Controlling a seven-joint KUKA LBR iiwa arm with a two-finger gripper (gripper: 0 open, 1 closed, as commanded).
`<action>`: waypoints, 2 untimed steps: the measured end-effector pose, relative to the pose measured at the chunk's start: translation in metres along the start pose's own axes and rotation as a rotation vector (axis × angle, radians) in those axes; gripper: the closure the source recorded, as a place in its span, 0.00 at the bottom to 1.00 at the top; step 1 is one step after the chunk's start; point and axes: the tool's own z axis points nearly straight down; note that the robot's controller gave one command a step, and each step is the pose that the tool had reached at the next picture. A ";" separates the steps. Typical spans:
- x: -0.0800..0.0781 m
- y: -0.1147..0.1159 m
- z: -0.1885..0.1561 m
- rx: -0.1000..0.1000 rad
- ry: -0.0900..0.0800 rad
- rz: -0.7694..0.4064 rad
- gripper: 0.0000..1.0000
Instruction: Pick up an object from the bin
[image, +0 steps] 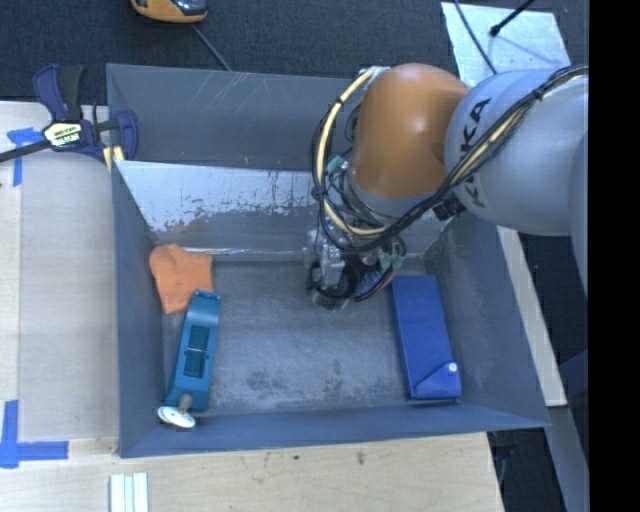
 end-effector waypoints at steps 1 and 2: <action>0.000 0.000 0.000 0.000 0.000 0.000 1.00; 0.006 -0.008 -0.042 -0.001 0.008 -0.014 1.00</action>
Offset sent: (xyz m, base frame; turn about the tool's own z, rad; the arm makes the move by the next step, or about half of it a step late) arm -0.0089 -0.0222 0.1196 -0.0355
